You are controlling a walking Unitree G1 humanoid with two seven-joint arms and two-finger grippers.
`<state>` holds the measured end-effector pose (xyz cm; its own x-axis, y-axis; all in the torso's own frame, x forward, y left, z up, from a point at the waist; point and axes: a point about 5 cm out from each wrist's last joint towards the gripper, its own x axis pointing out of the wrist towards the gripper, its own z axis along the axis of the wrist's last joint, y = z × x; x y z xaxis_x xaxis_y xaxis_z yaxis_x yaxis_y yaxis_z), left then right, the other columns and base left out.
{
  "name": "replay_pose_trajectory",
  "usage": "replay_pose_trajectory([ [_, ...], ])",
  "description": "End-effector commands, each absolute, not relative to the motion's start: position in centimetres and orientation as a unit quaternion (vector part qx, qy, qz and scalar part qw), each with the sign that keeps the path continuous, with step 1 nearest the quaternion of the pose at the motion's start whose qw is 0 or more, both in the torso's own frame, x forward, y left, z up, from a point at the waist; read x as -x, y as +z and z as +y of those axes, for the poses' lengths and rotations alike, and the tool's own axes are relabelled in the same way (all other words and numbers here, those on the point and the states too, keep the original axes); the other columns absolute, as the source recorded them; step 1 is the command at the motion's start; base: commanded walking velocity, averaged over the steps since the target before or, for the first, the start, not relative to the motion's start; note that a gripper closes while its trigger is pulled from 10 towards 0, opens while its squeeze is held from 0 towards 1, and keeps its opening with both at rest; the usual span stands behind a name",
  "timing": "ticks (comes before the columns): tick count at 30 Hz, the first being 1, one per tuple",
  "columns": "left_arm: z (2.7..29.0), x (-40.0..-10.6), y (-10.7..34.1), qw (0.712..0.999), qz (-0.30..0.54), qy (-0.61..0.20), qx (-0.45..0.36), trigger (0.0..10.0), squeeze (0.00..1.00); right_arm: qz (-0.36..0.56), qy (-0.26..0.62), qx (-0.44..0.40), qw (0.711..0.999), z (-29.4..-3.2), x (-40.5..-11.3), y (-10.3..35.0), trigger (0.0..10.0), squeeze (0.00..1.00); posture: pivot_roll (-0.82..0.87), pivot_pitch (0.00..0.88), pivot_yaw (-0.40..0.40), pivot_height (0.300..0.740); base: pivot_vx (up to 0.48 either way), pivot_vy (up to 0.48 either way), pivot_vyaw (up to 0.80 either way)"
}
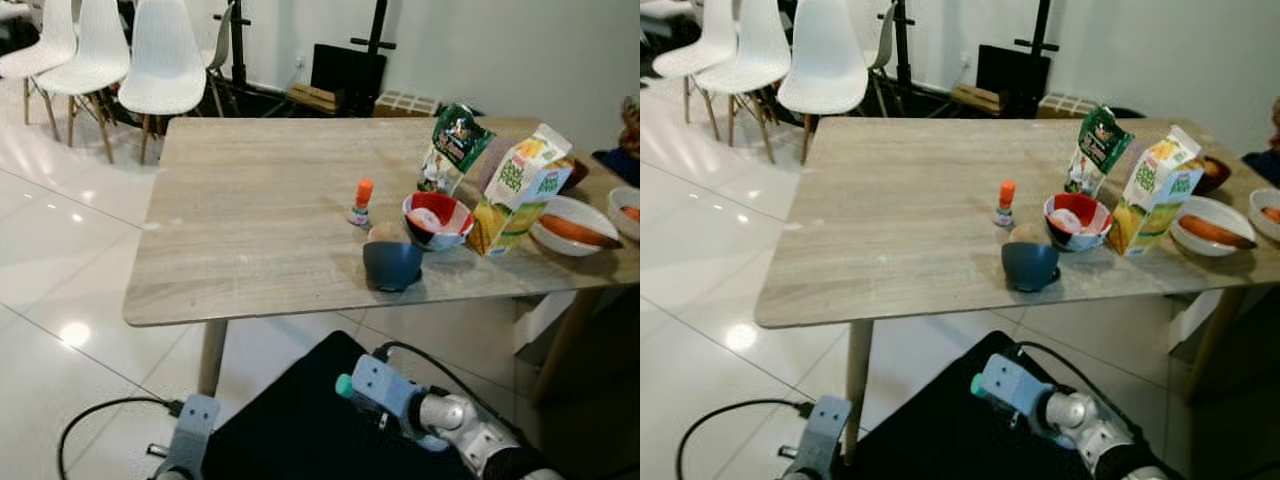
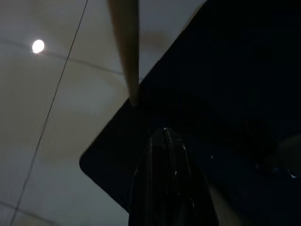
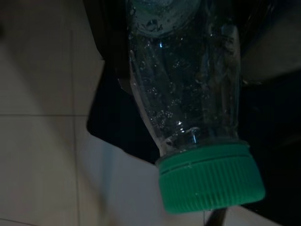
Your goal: Restocking fridge
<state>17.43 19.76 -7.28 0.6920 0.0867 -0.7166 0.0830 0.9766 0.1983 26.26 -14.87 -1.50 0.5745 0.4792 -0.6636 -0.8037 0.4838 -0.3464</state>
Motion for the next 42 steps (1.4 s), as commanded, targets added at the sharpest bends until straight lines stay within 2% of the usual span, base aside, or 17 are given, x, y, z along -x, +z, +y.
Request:
replay_pose_trajectory([
  [1,19.4,-17.4,-7.3,0.918,0.382,0.008,-0.104,10.0,0.0,0.245,0.369,0.326,0.835,-15.0,-26.3,-1.7,10.0,0.0,-0.01,0.08,-0.121,0.74,0.0,0.0,0.0],
  [5,19.6,-17.4,-7.2,0.921,0.374,0.015,-0.107,10.0,0.0,0.245,0.342,0.306,0.854,-14.9,-26.3,-1.9,10.0,0.0,0.0,0.086,-0.114,0.74,0.0,0.0,0.0],
  [8,19.8,-17.7,-7.2,0.922,0.369,0.022,-0.111,10.0,0.0,0.248,0.301,0.253,0.885,-14.6,-26.4,-2.1,10.0,0.0,0.02,0.091,-0.086,0.74,0.0,0.0,0.0],
  [11,19.9,-17.7,-7.2,0.924,0.367,0.029,-0.107,10.0,0.0,0.24,0.282,0.232,0.9,-14.3,-26.4,-2.1,10.0,0.0,0.02,0.093,-0.074,0.74,0.0,0.0,0.0],
  [12,20.3,-17.9,-7.1,0.925,0.362,0.035,-0.107,10.0,0.0,0.234,0.264,0.187,0.917,-13.8,-26.5,-2.1,10.0,0.0,0.03,0.097,-0.058,0.74,0.0,0.0,0.0],
  [13,20.4,-18.0,-7.0,0.926,0.361,0.037,-0.107,10.0,0.0,0.233,0.259,0.172,0.921,-13.6,-26.5,-2.1,10.0,0.0,0.03,0.097,-0.058,0.74,0.0,0.0,0.0],
  [17,21.1,-18.1,-6.8,0.926,0.358,0.038,-0.113,10.0,0.0,0.236,0.259,0.122,0.929,-12.7,-26.3,-2.2,10.0,0.0,0.07,0.102,-0.03,0.74,0.0,0.0,0.0],
  [26,21.5,-17.9,-6.7,0.925,0.356,0.022,-0.13,10.0,0.0,0.252,0.262,0.083,0.928,-11.7,-25.9,-2.6,10.0,0.0,0.1,0.104,0.009,0.74,0.0,0.0,0.0],
  [36,20.2,-19.1,-6.3,0.936,0.326,0.012,-0.13,10.0,0.0,0.264,0.207,0.037,0.941,-12.8,-25.2,-3.3,10.0,0.0,0.03,0.099,0.036,0.74,0.0,0.0,0.0],
  [39,20.0,-19.8,-5.8,0.95,0.301,0.024,-0.077,10.0,0.0,0.261,0.17,0.027,0.95,-13.6,-25.2,-3.4,10.0,0.0,-0.01,0.09,0.04,0.74,0.0,0.0,0.0],
  [42,19.9,-20.1,-5.6,0.955,0.292,0.032,-0.05,10.0,0.0,0.266,0.125,0.07,0.953,-15.0,-25.0,-3.6,10.0,0.0,-0.02,0.084,0.032,0.74,0.0,0.0,0.0],
])
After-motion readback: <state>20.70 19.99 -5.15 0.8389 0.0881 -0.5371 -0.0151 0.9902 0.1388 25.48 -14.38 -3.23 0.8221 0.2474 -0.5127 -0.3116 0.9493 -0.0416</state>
